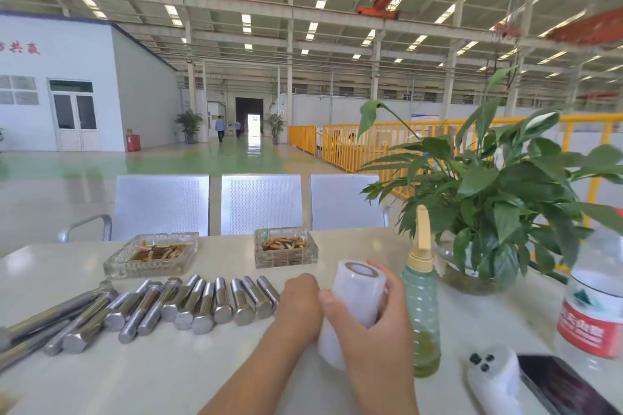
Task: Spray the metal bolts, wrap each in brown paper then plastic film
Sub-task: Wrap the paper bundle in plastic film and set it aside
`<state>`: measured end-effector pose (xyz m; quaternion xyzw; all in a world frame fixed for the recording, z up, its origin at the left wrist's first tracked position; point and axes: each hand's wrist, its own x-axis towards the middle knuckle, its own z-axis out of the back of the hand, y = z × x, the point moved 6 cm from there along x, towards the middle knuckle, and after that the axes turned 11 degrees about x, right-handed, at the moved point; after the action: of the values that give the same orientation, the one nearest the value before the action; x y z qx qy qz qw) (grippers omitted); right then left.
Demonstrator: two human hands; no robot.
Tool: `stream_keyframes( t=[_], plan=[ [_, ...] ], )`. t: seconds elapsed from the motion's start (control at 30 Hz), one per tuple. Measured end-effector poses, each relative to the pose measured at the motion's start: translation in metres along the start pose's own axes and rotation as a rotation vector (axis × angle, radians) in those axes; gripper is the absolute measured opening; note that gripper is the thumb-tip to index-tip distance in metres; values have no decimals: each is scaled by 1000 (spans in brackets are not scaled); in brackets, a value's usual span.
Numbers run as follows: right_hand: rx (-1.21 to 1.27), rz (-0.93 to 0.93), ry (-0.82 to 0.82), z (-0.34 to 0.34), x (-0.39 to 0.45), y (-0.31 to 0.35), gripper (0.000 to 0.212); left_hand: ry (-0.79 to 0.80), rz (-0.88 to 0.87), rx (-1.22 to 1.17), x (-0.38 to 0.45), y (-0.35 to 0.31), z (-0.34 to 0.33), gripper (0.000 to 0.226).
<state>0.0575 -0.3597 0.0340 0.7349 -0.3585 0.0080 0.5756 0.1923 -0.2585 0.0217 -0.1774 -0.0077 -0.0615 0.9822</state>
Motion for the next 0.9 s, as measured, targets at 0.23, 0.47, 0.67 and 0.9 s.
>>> stream_keyframes(
  t=[0.23,0.47,0.67,0.9],
  plan=[
    [212,-384,367,-35,-21,-19,46,172,-285,-818,-92,52,51,56],
    [135,-464,460,-72,-53,-24,26,195,-319,-811,-134,101,50,61],
    [164,-456,473,-67,-51,-26,14,282,-288,-972,-145,109,43,35],
    [347,-524,657,-63,-61,-23,33,117,-281,-931,-147,107,48,26]
  ],
)
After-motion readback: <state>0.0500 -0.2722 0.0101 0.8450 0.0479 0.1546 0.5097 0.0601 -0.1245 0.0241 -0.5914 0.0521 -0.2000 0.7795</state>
